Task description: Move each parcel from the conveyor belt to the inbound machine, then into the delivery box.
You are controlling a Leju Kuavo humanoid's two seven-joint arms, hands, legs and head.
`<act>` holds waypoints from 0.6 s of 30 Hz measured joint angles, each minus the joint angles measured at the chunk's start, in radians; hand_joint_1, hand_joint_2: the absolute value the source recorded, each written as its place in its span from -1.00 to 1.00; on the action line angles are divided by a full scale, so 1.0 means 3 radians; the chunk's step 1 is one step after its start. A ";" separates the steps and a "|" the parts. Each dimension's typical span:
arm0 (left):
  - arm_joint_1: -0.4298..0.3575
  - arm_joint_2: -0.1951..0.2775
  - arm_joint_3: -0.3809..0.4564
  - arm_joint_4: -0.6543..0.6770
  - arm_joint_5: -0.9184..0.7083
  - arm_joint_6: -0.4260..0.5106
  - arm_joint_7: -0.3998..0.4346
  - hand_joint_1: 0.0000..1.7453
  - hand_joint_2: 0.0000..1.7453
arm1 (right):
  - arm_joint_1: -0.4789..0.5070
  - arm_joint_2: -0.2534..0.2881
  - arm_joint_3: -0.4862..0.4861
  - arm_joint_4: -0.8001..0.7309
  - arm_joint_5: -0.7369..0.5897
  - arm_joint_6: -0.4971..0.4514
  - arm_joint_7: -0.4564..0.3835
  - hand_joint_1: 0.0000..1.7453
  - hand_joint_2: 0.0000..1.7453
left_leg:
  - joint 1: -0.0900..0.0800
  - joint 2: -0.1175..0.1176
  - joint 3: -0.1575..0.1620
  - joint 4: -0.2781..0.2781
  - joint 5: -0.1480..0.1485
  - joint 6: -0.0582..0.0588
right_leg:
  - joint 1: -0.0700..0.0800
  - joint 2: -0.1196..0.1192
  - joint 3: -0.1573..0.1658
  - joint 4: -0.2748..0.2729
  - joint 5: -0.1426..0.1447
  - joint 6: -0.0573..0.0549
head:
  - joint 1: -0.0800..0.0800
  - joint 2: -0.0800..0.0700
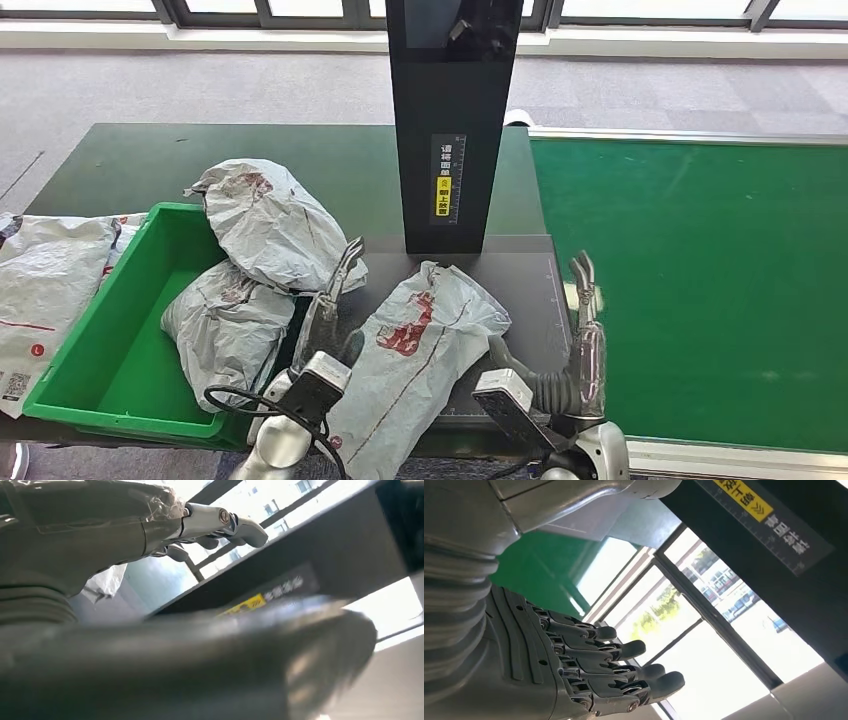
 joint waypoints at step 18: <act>-0.0421 0.0044 -0.0628 0.1330 -0.2147 0.0445 0.0966 -1.00 1.00 | 0.0131 -0.0052 0.0009 -0.0226 -0.0166 -0.0061 -0.0239 -1.00 1.00 | 0.0000 0.0000 0.0000 0.0000 0.0001 0.0000 | 0.0000 0.0000 0.0001 0.0000 0.0002 0.0002 | 0.0001 0.0000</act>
